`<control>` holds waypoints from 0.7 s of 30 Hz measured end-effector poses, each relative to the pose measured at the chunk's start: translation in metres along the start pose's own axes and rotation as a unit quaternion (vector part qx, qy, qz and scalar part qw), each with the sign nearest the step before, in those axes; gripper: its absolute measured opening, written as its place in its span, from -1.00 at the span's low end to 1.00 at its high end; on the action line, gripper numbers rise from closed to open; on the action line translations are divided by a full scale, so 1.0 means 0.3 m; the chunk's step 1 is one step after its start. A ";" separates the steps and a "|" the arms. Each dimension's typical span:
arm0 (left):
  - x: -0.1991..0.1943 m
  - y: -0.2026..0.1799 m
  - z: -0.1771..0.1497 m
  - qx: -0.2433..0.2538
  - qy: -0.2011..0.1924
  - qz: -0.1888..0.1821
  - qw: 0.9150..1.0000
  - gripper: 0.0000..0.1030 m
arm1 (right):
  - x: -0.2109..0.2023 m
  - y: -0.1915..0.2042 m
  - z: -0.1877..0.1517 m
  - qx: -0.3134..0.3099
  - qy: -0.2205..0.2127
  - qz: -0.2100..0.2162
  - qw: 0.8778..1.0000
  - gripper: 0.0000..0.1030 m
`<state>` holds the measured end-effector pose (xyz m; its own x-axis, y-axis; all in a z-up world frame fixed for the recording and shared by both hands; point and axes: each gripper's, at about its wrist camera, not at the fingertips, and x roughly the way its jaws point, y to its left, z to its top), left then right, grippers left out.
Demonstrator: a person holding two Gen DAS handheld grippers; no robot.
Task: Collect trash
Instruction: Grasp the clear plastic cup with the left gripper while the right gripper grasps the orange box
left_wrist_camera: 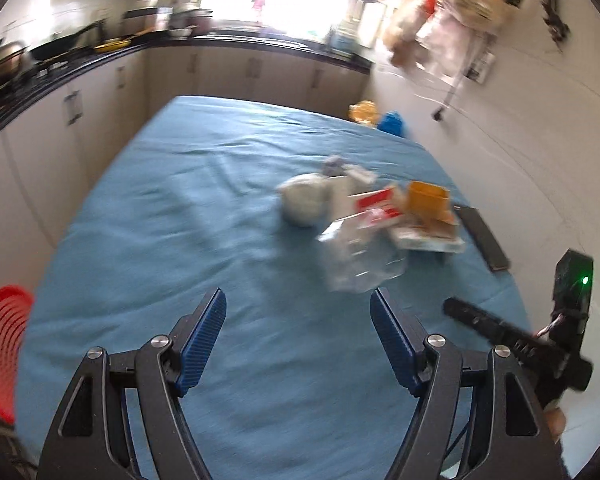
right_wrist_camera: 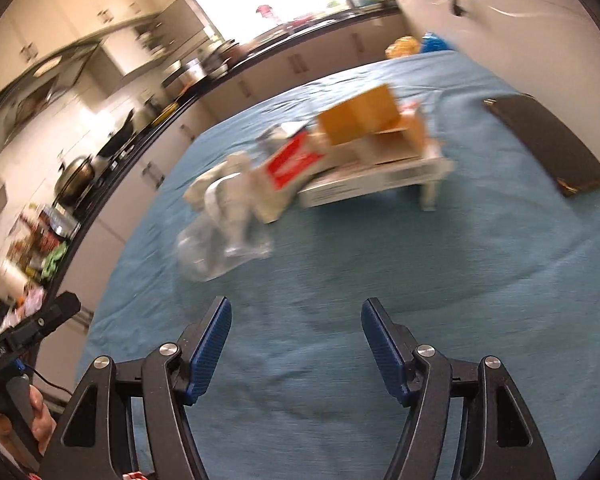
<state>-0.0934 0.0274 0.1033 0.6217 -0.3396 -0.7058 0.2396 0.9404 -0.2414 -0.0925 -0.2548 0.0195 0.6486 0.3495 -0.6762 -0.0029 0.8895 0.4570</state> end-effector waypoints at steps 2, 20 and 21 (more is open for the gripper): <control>0.048 -0.060 0.034 0.008 0.008 -0.015 1.000 0.43 | -0.018 -0.055 0.008 0.015 -0.006 -0.003 1.000 0.40; 0.385 -0.252 0.134 0.073 0.079 0.076 0.991 -0.77 | -0.059 -0.225 0.042 0.061 -0.019 0.011 0.998 0.41; 0.361 -0.243 0.130 0.069 0.073 0.071 0.992 -0.82 | -0.058 -0.224 0.046 0.060 -0.019 0.012 0.998 0.41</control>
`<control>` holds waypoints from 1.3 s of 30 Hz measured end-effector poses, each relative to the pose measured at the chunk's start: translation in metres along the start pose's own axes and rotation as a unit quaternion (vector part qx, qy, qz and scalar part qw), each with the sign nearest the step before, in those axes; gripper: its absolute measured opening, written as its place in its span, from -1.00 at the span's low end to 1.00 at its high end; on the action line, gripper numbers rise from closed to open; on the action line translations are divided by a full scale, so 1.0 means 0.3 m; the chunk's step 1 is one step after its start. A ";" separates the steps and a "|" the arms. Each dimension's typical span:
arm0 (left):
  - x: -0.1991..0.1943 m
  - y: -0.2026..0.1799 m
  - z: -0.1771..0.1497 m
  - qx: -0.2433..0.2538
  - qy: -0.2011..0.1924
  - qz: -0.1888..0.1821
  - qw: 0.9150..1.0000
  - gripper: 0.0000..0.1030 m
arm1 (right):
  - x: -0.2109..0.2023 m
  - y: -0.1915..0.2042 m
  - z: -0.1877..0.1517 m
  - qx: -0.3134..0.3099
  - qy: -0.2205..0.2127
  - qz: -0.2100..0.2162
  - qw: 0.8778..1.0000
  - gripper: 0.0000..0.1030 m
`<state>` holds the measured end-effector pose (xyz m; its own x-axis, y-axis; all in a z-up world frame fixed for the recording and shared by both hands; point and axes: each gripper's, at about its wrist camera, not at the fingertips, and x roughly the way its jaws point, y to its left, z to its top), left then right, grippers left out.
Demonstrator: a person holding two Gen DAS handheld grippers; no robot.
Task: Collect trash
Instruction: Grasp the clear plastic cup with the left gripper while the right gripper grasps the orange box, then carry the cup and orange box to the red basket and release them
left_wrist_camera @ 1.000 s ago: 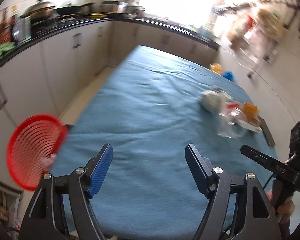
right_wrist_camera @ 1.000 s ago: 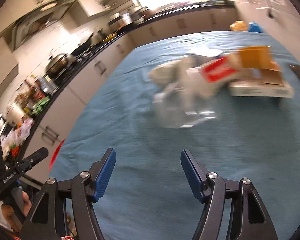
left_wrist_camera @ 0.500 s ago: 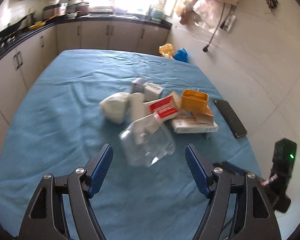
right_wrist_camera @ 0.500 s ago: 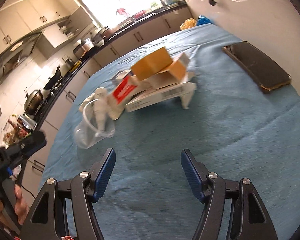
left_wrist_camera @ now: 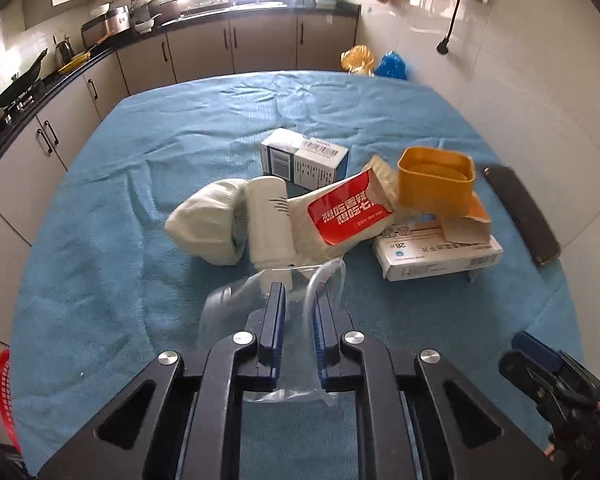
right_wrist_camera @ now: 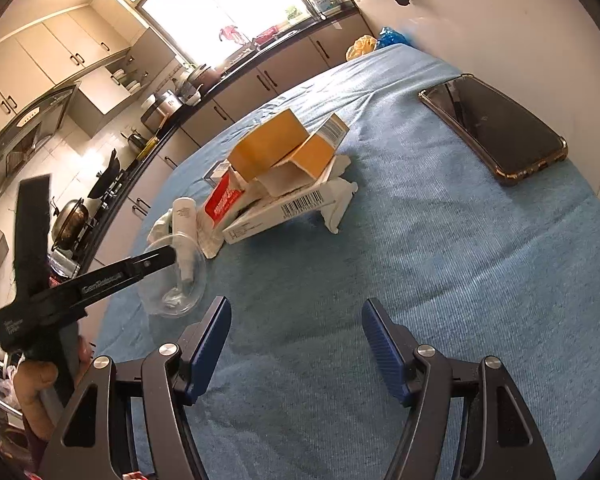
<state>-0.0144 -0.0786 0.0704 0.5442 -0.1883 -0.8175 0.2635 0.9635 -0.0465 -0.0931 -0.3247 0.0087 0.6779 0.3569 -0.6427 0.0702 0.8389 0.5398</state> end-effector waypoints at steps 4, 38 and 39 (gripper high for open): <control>-0.087 0.041 -0.036 -0.013 -0.022 -0.027 0.999 -0.86 | 0.019 0.018 0.016 -0.003 0.004 0.005 1.000 0.41; -0.374 0.614 -0.330 -0.156 -0.094 -0.027 0.983 -0.85 | 0.275 0.223 0.466 -0.124 -0.008 -0.167 0.978 0.05; -0.377 0.624 -0.334 -0.159 -0.094 -0.025 0.982 -0.85 | 0.295 0.226 0.464 -0.130 0.000 -0.172 0.977 -0.07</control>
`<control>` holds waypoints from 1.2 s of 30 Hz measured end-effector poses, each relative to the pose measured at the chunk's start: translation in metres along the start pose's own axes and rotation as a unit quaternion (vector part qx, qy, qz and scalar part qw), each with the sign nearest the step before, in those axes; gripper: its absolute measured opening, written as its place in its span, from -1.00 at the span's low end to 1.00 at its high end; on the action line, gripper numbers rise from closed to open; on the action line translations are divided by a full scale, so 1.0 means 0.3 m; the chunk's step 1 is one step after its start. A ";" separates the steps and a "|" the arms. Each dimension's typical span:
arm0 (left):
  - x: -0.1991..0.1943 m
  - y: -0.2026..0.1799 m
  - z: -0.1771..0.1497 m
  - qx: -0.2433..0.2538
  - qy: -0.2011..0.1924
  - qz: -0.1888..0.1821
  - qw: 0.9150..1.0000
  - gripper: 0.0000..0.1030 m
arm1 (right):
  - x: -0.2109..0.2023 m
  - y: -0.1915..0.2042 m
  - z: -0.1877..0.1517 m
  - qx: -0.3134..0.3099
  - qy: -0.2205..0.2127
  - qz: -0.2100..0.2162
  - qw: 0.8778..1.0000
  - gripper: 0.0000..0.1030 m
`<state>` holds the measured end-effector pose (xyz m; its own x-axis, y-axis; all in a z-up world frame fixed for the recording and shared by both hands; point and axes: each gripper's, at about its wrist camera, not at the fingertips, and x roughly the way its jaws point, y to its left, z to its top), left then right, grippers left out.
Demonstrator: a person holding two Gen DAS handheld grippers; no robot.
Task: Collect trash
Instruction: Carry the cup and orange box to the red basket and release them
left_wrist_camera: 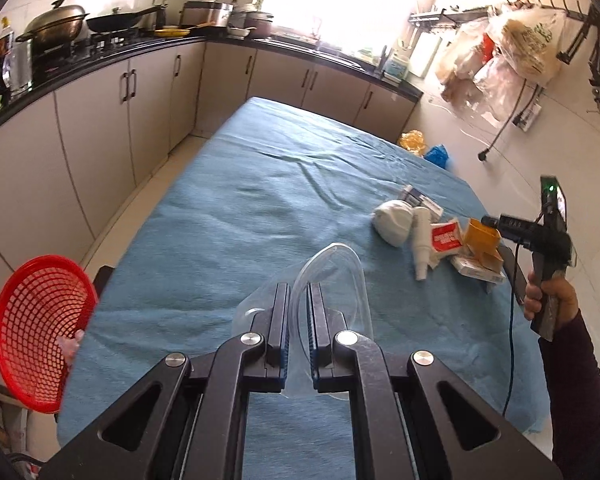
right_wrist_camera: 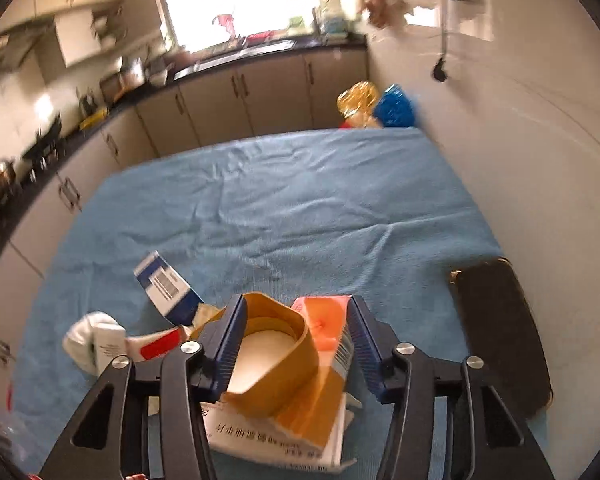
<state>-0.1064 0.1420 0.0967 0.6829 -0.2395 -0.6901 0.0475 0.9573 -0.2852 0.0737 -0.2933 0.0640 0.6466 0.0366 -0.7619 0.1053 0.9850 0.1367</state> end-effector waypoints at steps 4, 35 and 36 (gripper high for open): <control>-0.016 0.043 -0.004 -0.013 -0.004 0.005 1.000 -0.85 | 0.041 0.027 -0.026 -0.028 0.022 -0.008 0.999 -0.59; -0.336 0.655 -0.186 -0.194 -0.085 0.128 0.969 -0.85 | -0.228 0.731 -0.346 -0.124 0.024 0.207 0.970 -0.84; -0.338 0.683 -0.190 -0.198 -0.087 0.132 0.967 -0.85 | -0.222 0.775 -0.358 -0.132 0.028 0.214 0.967 -0.84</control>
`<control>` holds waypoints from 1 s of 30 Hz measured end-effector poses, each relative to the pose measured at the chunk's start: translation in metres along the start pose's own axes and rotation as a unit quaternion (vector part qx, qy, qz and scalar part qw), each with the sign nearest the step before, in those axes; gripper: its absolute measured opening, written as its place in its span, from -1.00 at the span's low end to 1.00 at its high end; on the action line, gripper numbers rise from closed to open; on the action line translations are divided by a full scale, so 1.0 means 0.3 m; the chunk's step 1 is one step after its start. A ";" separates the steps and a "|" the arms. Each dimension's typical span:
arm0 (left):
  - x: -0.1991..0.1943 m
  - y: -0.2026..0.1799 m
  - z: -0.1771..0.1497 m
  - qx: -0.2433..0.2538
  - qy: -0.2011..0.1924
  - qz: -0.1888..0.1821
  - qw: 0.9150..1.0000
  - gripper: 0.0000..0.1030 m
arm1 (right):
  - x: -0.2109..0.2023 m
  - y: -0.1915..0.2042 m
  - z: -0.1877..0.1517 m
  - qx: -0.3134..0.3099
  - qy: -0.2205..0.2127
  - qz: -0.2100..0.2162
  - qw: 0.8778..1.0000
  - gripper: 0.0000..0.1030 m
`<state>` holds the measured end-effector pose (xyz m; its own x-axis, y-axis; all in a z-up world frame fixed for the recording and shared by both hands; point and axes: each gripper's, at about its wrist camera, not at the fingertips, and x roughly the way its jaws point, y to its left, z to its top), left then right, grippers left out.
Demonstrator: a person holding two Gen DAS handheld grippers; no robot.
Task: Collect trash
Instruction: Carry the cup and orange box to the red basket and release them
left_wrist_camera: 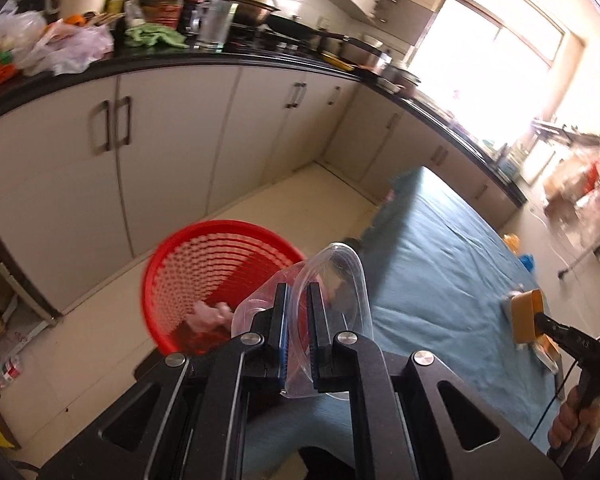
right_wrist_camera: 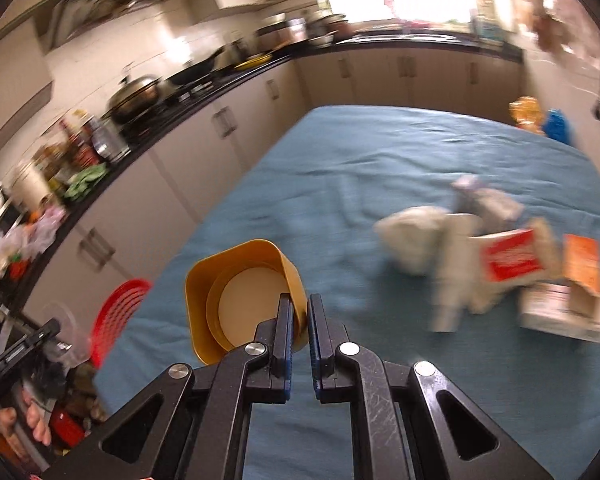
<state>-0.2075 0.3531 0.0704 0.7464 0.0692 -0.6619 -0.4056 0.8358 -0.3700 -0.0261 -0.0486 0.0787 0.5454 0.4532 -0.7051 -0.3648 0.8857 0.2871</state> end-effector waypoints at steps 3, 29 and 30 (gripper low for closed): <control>0.024 0.058 0.015 -0.008 0.000 0.012 1.000 -0.85 | 0.082 0.123 -0.002 -0.020 0.016 0.024 0.999 -0.84; 0.124 0.212 0.022 -0.034 0.014 0.025 0.999 0.09 | 0.533 0.718 -0.071 -0.129 0.093 0.101 0.982 -0.17; 0.119 0.210 0.020 -0.033 0.013 0.031 0.999 0.12 | 0.522 0.705 -0.073 -0.126 0.092 0.099 0.983 -0.13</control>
<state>-0.2032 0.4114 0.0273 0.7051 0.1048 -0.7013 -0.4851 0.7927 -0.3692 -0.0343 0.2075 0.0148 0.3083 0.5681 -0.7630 -0.6386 0.7181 0.2766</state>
